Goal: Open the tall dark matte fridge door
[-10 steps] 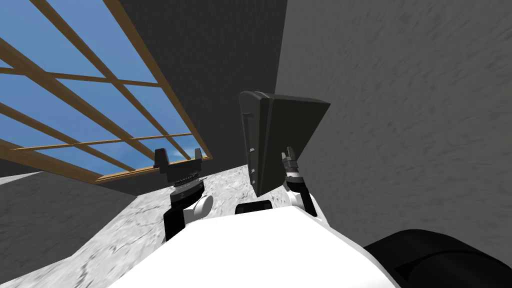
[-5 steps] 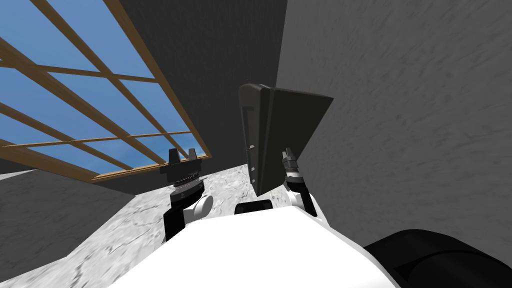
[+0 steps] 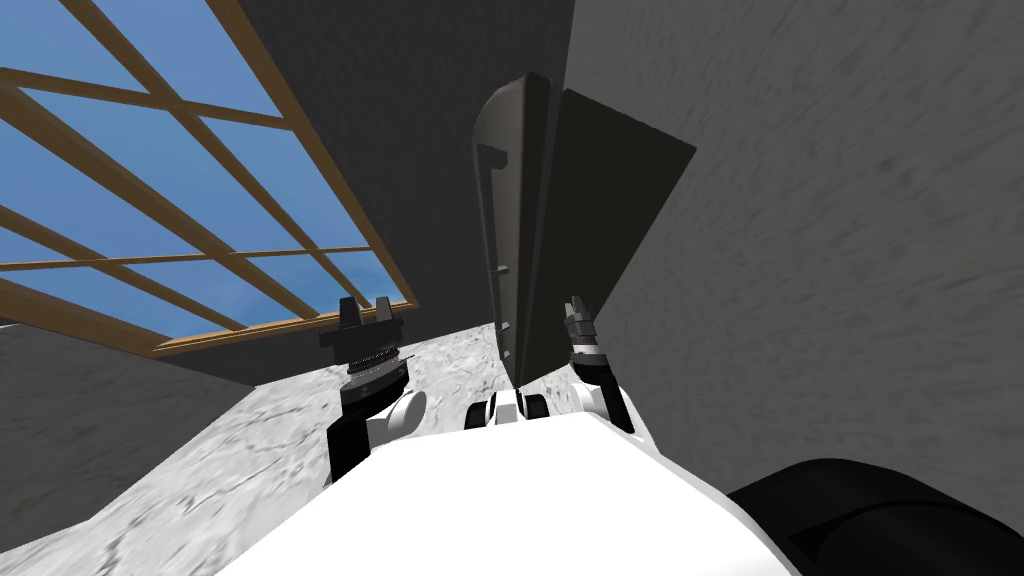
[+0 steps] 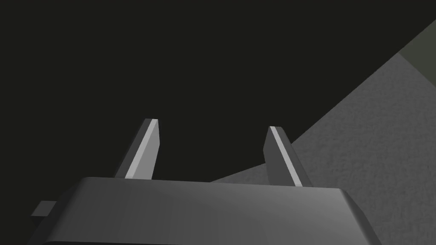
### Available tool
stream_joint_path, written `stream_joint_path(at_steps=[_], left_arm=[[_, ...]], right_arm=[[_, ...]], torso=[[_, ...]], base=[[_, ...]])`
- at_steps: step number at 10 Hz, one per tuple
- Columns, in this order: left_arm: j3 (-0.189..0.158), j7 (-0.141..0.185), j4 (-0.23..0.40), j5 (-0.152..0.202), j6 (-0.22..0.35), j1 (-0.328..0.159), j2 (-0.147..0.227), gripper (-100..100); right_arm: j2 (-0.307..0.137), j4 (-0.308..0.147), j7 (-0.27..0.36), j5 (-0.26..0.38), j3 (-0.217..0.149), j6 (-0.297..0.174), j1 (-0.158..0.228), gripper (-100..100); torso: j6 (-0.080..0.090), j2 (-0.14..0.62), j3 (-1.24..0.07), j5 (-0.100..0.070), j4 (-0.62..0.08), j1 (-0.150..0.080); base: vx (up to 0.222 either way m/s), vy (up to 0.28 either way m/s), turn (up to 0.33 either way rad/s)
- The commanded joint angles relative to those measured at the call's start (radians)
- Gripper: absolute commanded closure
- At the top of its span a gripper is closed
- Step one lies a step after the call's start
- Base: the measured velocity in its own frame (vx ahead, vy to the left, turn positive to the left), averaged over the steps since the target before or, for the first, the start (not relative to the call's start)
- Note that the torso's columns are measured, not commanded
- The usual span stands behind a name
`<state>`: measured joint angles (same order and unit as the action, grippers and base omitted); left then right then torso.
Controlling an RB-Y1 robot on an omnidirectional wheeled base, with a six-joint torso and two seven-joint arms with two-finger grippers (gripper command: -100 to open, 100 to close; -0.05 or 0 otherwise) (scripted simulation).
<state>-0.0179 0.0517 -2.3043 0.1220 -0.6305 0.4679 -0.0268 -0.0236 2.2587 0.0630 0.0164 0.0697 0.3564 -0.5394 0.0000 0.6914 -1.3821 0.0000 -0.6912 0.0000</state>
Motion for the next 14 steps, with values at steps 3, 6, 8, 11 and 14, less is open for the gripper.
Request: stream_joint_path(at_steps=[3,6,8,11,14], left_arm=[[0.000,0.000,0.000,0.000,0.000,0.000,0.000,0],[0.000,0.000,0.000,0.000,0.000,0.000,0.000,0],[0.000,0.000,0.000,0.000,0.000,0.000,0.000,0],[0.000,0.000,0.000,0.000,0.000,0.000,0.000,0],[0.000,0.000,0.000,0.000,0.000,0.000,0.000,0]], right_arm=[[-0.087,-0.008,0.114,0.054,-0.020,0.011,0.033,-100],[-0.109,-0.014,0.192,0.090,-0.034,0.018,0.055,-100],[-0.119,-0.017,0.237,0.111,-0.042,0.023,0.068,-100],[-0.129,-0.021,0.290,0.134,-0.050,0.027,0.081,-100],[-0.145,-0.028,0.377,0.183,-0.069,0.037,0.111,-100]], torso=[[0.000,0.045,-0.093,0.000,-0.045,0.001],[0.000,0.047,-0.094,0.000,-0.047,0.000],[0.000,0.047,-0.093,0.000,-0.047,0.000],[0.000,0.046,-0.094,0.000,-0.047,0.000],[0.000,0.047,-0.094,0.000,-0.047,0.000]], base=[[0.029,0.012,-0.028],[0.030,0.009,-0.019],[0.019,0.010,-0.017],[0.022,0.012,-0.016],[0.025,0.016,-0.018]])
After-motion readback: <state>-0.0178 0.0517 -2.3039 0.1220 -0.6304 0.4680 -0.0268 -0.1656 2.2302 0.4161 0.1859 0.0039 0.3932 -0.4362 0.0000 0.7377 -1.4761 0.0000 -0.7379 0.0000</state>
